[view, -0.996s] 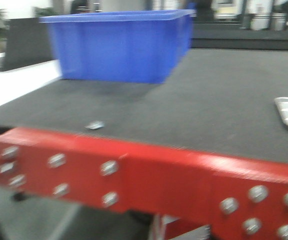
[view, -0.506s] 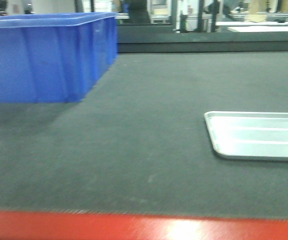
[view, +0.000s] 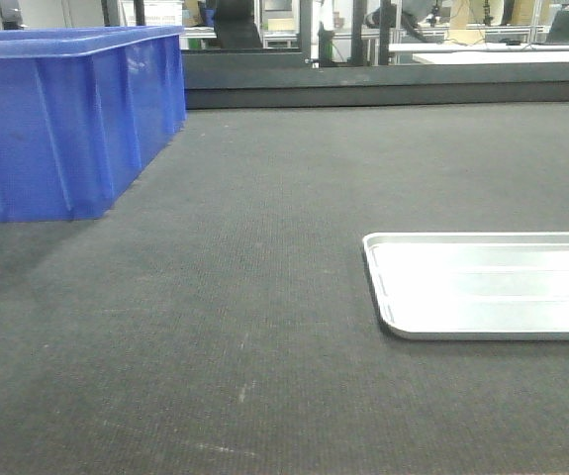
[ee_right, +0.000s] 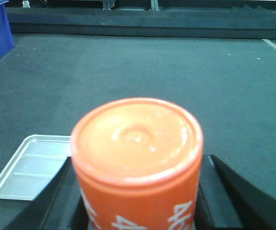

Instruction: Grab orange capacitor from left shelf to right conveyor

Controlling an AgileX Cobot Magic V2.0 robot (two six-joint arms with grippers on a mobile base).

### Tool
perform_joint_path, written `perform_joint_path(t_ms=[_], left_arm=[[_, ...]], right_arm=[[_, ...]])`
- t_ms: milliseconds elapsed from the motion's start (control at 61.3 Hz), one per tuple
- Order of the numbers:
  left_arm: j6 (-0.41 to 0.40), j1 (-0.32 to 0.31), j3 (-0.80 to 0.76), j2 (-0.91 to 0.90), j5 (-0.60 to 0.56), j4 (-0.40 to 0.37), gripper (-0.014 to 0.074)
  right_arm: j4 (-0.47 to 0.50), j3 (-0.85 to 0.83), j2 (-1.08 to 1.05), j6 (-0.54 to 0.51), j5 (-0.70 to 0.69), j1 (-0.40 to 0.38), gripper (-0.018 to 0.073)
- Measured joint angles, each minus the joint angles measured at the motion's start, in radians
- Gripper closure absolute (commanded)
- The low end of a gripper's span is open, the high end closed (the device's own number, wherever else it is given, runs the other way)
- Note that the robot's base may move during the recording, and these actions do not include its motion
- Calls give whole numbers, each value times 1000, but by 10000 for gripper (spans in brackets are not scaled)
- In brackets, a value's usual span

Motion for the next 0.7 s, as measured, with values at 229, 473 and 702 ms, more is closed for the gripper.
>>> perform_joint_path(t_ms=[229,473,702], left_arm=[[0,0,0,0,0,0,701],[0,0,0,0,0,0,701],[0,0,0,0,0,0,701]], right_arm=[[0,0,0,0,0,0,487],[0,0,0,0,0,0,487],[0,0,0,0,0,0,487]])
